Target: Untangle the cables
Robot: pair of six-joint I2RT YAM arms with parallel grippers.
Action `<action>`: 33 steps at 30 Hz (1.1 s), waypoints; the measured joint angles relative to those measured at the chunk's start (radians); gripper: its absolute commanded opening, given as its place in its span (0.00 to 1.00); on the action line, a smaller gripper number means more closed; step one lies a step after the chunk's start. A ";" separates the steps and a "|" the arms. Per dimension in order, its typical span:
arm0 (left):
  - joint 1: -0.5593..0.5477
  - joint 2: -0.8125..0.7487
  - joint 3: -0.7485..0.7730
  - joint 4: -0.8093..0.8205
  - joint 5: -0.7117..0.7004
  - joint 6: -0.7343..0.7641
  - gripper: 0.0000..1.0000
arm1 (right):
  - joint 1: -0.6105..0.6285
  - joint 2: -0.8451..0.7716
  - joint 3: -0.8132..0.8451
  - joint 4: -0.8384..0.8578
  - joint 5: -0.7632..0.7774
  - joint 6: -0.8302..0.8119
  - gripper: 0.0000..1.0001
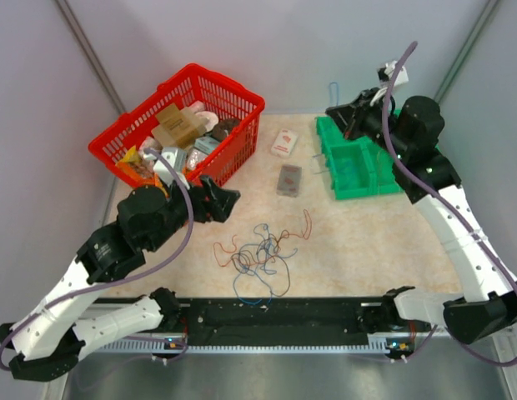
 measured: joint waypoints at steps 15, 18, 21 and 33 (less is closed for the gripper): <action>0.005 -0.078 -0.321 -0.007 0.177 -0.163 0.89 | -0.251 0.251 0.039 0.029 -0.031 -0.149 0.00; 0.005 -0.059 -0.336 0.016 0.209 -0.181 0.89 | -0.254 0.260 -0.001 0.065 -0.031 -0.153 0.00; 0.005 -0.056 -0.366 0.042 0.240 -0.195 0.88 | -0.254 0.259 -0.066 0.129 -0.025 -0.149 0.00; 0.005 -0.043 -0.402 0.059 0.257 -0.219 0.85 | -0.255 0.276 -0.146 -0.056 0.164 -0.080 0.00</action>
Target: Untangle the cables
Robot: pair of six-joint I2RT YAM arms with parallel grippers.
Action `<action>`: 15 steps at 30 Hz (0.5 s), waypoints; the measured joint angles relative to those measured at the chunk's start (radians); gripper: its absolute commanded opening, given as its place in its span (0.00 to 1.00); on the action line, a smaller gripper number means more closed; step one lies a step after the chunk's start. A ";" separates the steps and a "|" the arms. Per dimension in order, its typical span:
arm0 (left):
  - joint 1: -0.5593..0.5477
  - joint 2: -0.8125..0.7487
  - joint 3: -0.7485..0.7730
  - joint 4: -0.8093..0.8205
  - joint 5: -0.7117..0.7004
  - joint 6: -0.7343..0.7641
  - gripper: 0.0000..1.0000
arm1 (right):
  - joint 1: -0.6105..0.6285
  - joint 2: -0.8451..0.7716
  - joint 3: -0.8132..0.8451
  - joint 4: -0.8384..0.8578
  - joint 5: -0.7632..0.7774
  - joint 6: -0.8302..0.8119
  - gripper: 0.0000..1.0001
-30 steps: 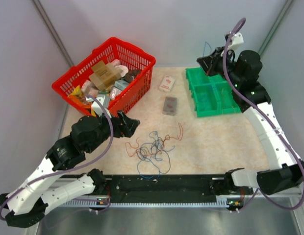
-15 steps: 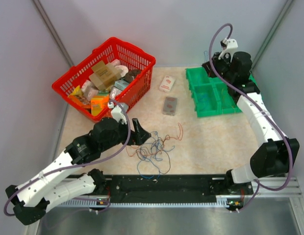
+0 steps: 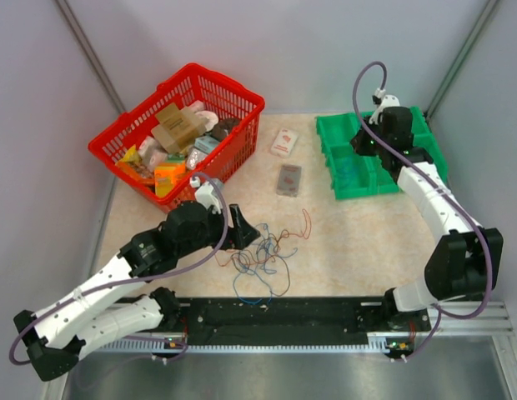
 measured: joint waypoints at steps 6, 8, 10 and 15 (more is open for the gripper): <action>0.000 0.054 -0.002 0.031 0.009 -0.002 0.85 | 0.000 0.038 0.022 -0.151 0.014 0.071 0.00; 0.000 0.076 -0.002 0.040 0.018 -0.003 0.85 | 0.000 0.093 0.060 -0.198 0.010 0.086 0.00; 0.000 0.101 -0.004 0.048 0.030 -0.004 0.85 | 0.000 0.149 0.101 -0.233 0.009 0.094 0.00; 0.000 0.149 -0.013 0.057 0.046 -0.001 0.84 | 0.000 0.327 0.221 -0.286 0.036 0.090 0.00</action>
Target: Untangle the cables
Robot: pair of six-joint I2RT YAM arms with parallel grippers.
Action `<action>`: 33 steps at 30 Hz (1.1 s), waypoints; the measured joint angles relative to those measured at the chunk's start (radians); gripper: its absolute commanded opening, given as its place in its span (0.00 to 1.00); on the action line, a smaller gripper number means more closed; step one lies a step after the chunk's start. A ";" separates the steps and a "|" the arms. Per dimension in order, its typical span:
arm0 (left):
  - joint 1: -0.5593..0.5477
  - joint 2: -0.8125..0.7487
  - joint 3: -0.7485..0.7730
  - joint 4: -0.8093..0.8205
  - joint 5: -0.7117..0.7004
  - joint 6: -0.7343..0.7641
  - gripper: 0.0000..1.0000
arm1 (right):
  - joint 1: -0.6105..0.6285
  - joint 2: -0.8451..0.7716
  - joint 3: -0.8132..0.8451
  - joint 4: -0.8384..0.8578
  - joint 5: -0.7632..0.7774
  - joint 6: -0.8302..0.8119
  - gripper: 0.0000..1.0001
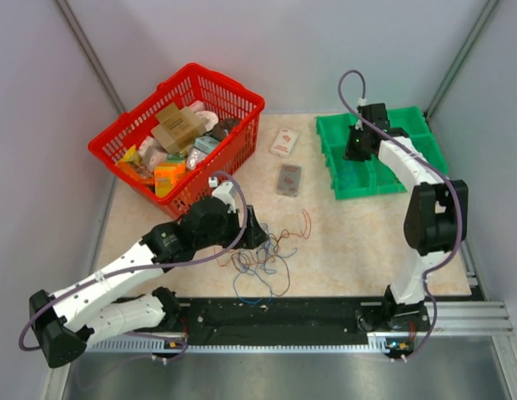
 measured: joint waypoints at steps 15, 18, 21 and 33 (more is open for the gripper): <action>0.000 0.279 0.011 0.013 0.090 0.066 0.72 | 0.145 -0.076 0.028 -0.175 0.197 -0.072 0.67; 0.000 0.365 0.032 0.015 0.083 0.088 0.63 | 0.262 -0.284 -0.133 -0.130 0.182 -0.065 0.66; 0.000 0.422 0.052 0.017 0.066 0.100 0.60 | 0.388 -0.473 -0.337 -0.055 0.093 -0.043 0.64; 0.006 0.419 0.024 0.118 -0.027 0.058 0.63 | 0.661 -0.634 -1.045 0.508 -0.166 0.109 0.63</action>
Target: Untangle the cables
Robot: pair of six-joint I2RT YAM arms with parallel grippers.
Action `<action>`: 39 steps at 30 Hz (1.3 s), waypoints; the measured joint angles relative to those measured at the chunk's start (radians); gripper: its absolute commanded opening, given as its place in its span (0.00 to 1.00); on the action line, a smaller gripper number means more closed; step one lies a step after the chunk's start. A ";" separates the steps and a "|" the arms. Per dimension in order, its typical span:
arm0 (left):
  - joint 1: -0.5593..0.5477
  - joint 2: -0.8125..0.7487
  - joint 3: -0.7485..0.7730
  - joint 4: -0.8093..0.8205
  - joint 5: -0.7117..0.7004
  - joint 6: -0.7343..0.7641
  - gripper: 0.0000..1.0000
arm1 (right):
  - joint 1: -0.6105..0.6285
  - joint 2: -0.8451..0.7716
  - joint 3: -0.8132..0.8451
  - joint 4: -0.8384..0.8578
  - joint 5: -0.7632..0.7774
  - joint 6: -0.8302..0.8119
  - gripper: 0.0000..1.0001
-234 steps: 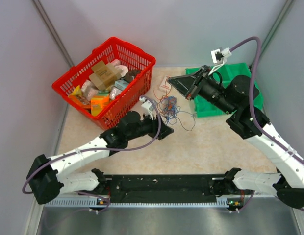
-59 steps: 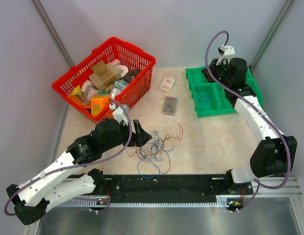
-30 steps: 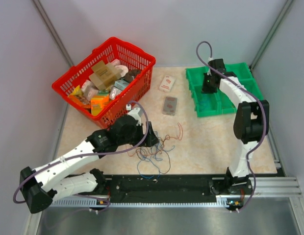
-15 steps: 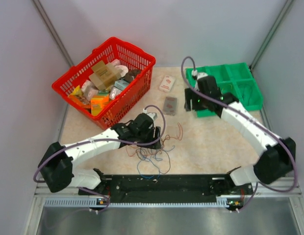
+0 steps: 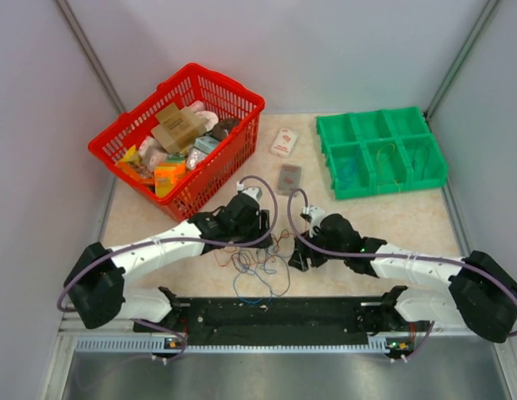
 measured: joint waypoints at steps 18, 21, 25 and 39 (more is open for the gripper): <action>0.027 -0.106 -0.174 -0.020 -0.134 -0.109 0.54 | 0.060 -0.055 0.019 0.169 0.240 -0.001 0.00; 0.033 -0.063 -0.196 -0.006 -0.148 -0.116 0.45 | 0.060 -0.197 0.160 0.059 0.296 -0.017 0.00; 0.039 -0.028 -0.238 0.018 -0.155 -0.118 0.27 | 0.059 -0.267 0.435 -0.036 0.323 -0.045 0.00; 0.103 -0.097 -0.323 0.089 -0.176 -0.130 0.00 | 0.059 0.026 1.475 -0.368 0.473 -0.259 0.00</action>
